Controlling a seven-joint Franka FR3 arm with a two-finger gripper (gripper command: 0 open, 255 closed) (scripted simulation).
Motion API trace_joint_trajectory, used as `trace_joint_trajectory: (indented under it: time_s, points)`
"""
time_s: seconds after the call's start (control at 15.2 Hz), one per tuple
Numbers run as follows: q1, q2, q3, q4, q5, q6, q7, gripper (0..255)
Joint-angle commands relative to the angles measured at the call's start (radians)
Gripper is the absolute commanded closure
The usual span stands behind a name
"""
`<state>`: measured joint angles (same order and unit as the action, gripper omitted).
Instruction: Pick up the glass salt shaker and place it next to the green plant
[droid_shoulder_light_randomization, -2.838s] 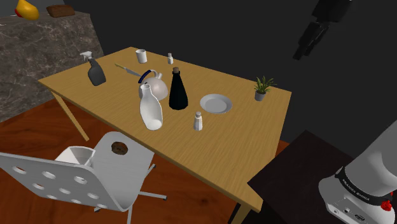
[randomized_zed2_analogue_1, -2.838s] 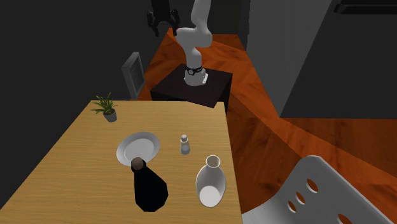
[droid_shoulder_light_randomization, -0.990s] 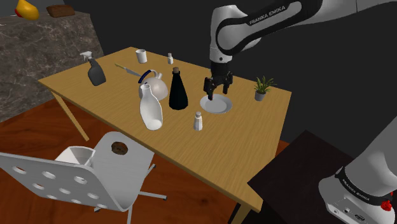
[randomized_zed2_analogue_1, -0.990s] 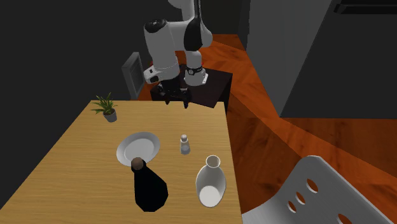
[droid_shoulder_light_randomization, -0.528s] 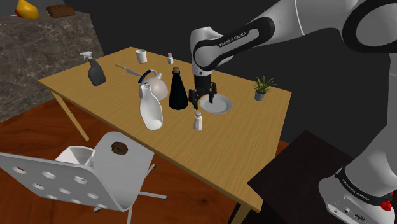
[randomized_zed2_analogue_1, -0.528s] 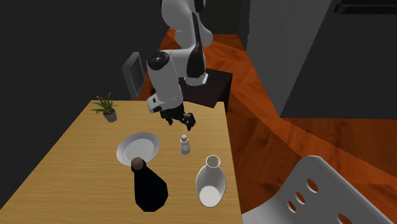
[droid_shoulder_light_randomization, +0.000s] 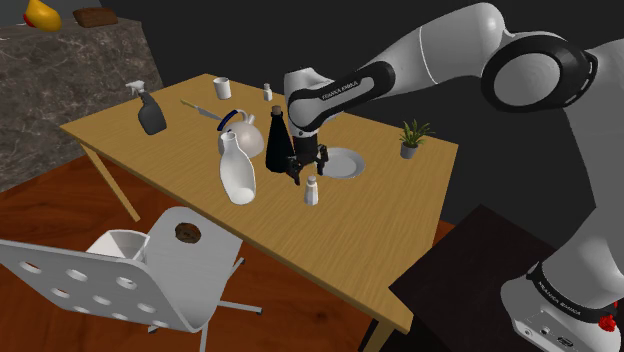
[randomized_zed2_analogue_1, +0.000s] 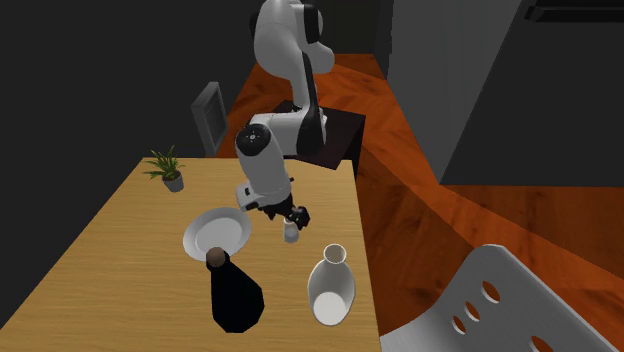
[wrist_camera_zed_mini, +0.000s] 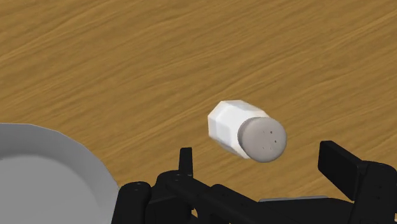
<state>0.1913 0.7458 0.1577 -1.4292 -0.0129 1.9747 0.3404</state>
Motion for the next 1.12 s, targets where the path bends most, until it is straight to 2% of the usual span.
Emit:
trace_joint_trajectory:
  time_s: [0.0, 0.2, 0.66, 0.73, 1.06]
  points:
    - [0.001, 0.011, -0.001, -0.010, -0.001, 0.021, 0.001, 0]
    - [0.003, 0.022, -0.001, -0.027, -0.002, 0.049, 0.002, 0]
    - [0.003, 0.022, -0.001, -0.026, -0.002, 0.049, 0.002, 0]
    - [0.003, 0.022, -0.001, -0.026, -0.002, 0.049, 0.002, 255]
    - [0.003, 0.023, -0.001, -0.025, -0.002, 0.048, 0.002, 255]
